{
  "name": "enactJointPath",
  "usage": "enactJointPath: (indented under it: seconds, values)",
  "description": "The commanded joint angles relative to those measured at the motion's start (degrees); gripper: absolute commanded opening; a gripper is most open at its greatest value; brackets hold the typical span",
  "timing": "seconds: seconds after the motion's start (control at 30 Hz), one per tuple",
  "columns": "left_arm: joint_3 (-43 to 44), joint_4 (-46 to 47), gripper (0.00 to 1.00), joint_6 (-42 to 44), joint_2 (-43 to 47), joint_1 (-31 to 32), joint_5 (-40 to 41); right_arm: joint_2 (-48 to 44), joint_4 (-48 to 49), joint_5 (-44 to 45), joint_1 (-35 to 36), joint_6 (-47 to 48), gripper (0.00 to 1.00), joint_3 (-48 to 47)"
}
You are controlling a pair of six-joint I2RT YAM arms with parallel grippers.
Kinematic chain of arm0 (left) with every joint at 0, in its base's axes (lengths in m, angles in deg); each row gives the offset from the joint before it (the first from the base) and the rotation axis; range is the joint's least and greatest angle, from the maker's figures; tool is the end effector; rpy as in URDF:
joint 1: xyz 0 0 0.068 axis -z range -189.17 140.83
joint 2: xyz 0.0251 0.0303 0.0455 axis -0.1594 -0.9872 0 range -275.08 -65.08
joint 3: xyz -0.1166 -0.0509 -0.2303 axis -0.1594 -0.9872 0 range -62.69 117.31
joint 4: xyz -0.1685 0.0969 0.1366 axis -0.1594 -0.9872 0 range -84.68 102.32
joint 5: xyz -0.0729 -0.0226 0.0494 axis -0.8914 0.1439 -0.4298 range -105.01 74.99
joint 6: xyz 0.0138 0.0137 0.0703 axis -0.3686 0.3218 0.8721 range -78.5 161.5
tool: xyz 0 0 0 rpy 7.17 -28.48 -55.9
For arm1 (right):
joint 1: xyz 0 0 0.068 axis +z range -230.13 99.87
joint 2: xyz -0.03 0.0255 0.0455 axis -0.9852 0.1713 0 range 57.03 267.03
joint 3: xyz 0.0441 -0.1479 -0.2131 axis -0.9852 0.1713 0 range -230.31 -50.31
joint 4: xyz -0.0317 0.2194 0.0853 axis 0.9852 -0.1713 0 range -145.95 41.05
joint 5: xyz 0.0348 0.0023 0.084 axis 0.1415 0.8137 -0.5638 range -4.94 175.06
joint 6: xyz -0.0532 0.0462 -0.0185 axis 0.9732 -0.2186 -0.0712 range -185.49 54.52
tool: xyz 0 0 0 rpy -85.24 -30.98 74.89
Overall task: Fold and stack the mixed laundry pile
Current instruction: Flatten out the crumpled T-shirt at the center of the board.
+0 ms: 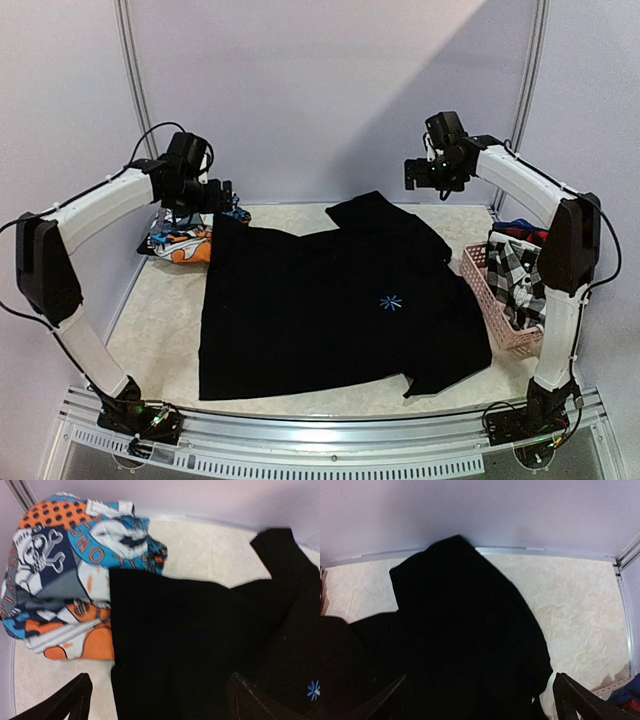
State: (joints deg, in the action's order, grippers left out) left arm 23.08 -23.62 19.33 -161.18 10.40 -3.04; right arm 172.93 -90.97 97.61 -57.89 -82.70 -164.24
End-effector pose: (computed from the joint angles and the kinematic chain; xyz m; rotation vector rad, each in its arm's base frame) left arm 0.3487 -0.1106 0.2894 -0.1525 2.3534 -0.1062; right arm 0.4195 0.1574 0.3021 0.0064 2.3172 0.0921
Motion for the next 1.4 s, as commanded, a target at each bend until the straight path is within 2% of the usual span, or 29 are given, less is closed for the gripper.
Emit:
enactJointPath:
  seconds: [0.0, 0.13, 0.27, 0.43, 0.8, 1.0, 1.17, 1.37]
  values:
    - [-12.24, 3.26, 0.94, -1.38, 4.57, 4.49, 0.35, -7.25, 1.42, -5.31, 1.52, -1.13, 0.99, 11.43]
    - [-22.95, 9.4, 0.89, -3.22, 7.52, 8.06, -3.46, -16.06, 7.14, -4.66, 4.12, -2.9, 0.99, 27.5]
    - [-31.12, 15.93, 0.84, -4.83, 6.83, 10.5, -7.09, -22.04, 12.52, -4.26, 7.61, -6.5, 0.99, 42.93]
    - [-35.36, 19.51, 0.81, -5.01, 4.76, 11.63, -6.86, -27.73, 16.0, -4.01, 10.45, -10.24, 0.99, 53.44]
    - [-38.01, 27.73, 0.73, -6.03, -3.69, 12.11, -9.93, -36.91, 17.09, -2.07, 10.94, -13.95, 0.99, 63.12]
    - [-38.12, 28.68, 0.71, -6.25, -7.13, 12.24, -7.88, -39.69, 17.11, -1.61, 10.98, -15.39, 0.99, 66.47]
    - [-35.81, 26.84, 0.7, -5.24, -9.9, 12.21, -2.95, -41.53, 16.37, -1.28, 10.98, -16.63, 0.99, 68.57]
    - [-28.25, 20.27, 0.7, -3.72, -12.73, 11.11, 6.92, -43.8, 15.43, -2.83, 11.03, -18.17, 0.99, 70.29]
